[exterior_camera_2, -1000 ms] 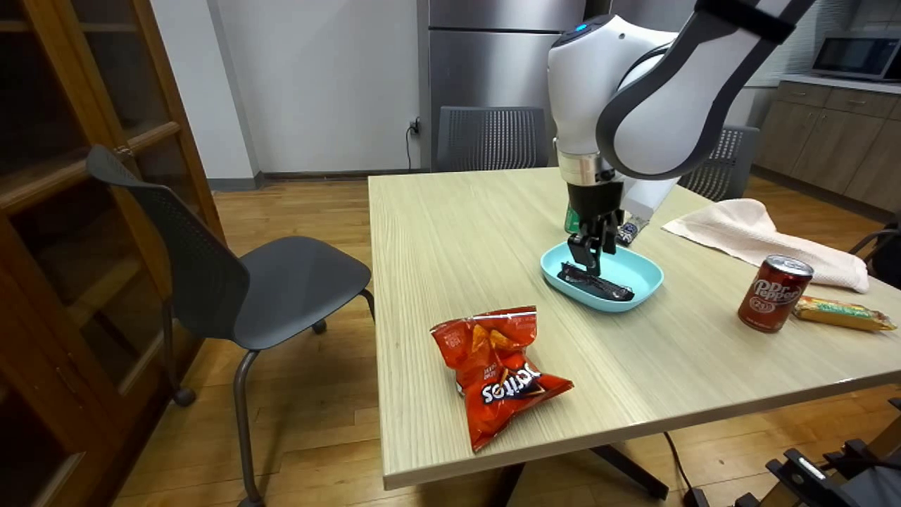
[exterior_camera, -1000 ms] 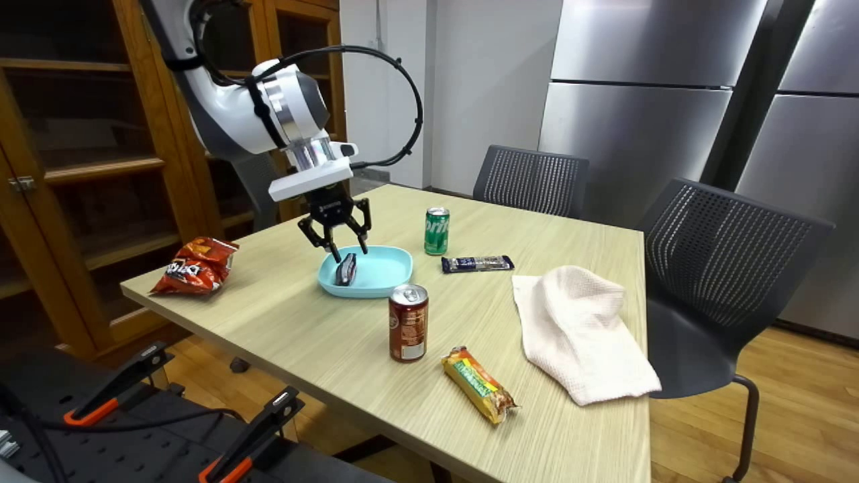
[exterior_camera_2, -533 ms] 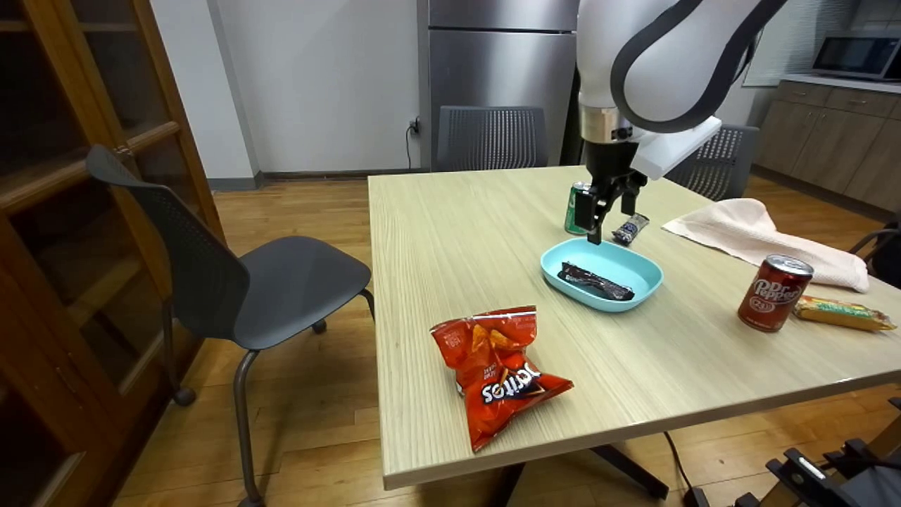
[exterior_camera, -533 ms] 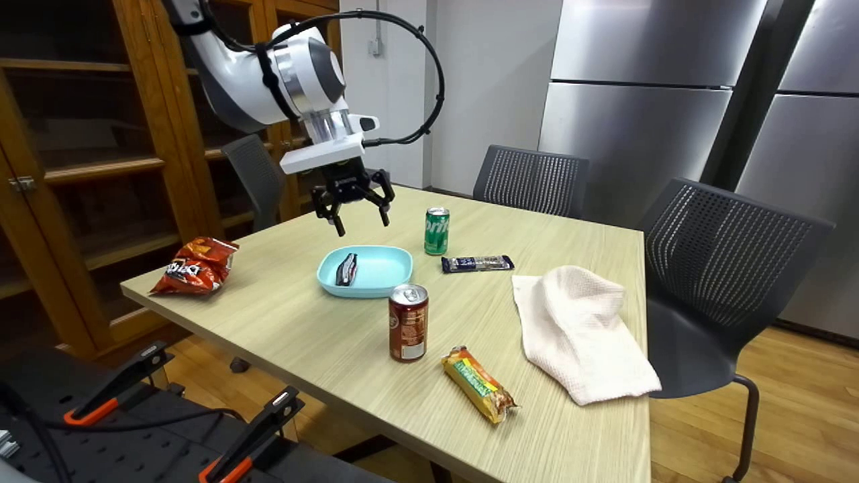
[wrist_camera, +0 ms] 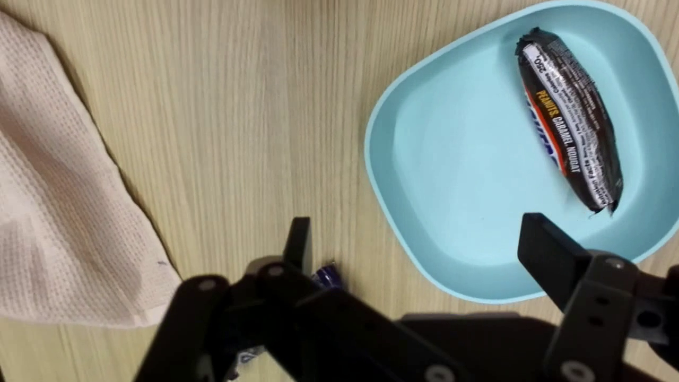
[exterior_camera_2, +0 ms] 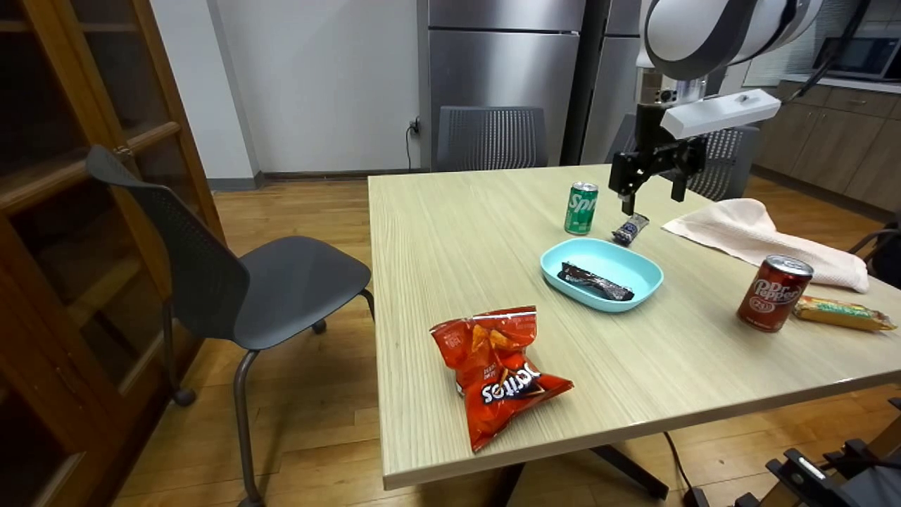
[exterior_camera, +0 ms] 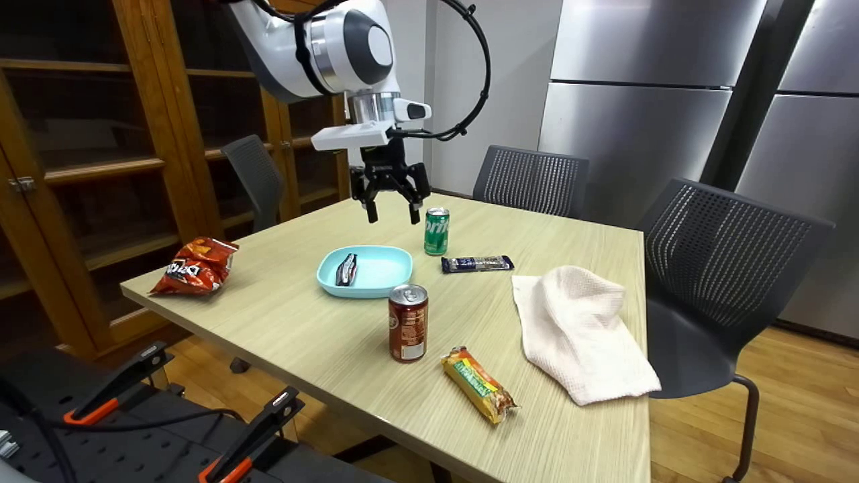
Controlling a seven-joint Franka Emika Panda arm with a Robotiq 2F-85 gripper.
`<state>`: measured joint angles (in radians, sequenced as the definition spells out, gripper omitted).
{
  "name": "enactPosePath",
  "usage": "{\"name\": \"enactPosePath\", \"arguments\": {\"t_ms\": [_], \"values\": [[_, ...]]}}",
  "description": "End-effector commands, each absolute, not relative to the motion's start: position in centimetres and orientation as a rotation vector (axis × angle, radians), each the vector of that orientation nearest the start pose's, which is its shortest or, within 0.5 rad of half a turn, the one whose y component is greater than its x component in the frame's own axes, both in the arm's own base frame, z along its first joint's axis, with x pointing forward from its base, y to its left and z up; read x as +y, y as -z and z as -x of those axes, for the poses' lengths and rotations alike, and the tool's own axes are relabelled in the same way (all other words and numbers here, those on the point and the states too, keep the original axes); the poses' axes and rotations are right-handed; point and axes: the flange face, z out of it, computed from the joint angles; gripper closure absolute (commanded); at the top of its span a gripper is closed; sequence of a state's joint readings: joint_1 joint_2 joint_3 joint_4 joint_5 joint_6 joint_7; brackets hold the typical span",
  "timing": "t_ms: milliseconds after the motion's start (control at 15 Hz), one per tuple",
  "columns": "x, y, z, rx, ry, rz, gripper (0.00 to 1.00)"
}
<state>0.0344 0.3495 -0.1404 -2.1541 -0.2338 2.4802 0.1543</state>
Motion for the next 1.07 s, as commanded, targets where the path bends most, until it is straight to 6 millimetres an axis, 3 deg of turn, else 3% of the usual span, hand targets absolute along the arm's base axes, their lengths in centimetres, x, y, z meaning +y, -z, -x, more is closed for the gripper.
{"name": "enactPosePath", "arguments": {"t_ms": [0, 67, 200, 1000], "values": [[-8.5, -24.9, -55.9, 0.419, -0.051, 3.286, 0.0], [-7.9, -23.9, -56.2, 0.267, -0.034, 3.308, 0.0], [-9.0, -24.0, -56.0, 0.349, -0.034, 3.303, 0.0], [-8.9, -24.0, -56.0, 0.377, -0.034, 3.298, 0.0]]}}
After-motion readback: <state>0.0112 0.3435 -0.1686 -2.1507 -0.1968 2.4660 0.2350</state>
